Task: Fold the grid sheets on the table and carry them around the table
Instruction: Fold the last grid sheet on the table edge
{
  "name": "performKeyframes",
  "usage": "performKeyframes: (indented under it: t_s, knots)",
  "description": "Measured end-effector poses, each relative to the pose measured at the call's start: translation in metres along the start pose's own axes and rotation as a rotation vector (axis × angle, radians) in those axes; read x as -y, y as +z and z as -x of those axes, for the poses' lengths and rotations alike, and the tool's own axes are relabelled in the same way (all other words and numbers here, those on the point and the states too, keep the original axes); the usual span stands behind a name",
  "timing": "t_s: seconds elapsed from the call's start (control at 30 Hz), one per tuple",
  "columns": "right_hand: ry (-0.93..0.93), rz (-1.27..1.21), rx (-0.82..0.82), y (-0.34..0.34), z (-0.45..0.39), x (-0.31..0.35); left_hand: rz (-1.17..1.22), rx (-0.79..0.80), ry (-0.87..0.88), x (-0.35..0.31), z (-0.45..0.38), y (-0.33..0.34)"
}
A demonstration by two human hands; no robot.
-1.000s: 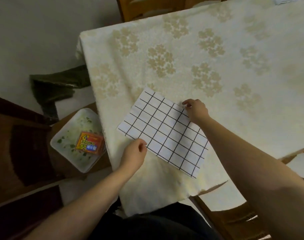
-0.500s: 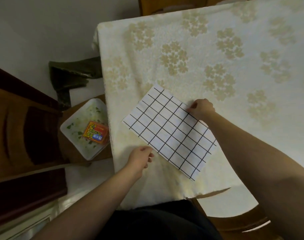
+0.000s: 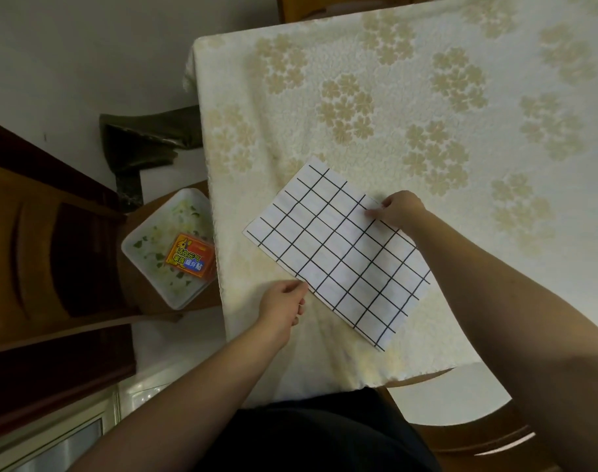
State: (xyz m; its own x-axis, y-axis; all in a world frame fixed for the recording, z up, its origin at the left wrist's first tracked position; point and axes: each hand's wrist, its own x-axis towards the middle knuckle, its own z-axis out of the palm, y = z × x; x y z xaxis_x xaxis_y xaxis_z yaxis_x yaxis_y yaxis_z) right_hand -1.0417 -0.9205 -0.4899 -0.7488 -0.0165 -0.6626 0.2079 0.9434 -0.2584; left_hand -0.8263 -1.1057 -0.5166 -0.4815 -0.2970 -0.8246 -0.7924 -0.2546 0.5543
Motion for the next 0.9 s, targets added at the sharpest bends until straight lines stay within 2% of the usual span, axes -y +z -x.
performKeyframes:
  t_s: [0.23,0.47,0.63,0.9]
  knots:
    - [-0.014,-0.127,-0.017,-0.014,0.016,-0.005,-0.132,-0.064,0.096,0.004,-0.006,0.005]
    - [0.02,-0.283,-0.055,-0.021,0.024,-0.028,-0.02,-0.066,0.115,0.002,-0.006,0.008]
    - [0.041,-0.398,-0.052,-0.019,0.029,-0.047,-0.069,-0.085,0.125,0.003,-0.004,0.017]
    - [0.138,-0.44,-0.047,-0.011,0.041,-0.081,-0.051,-0.064,0.027,-0.008,-0.001,0.04]
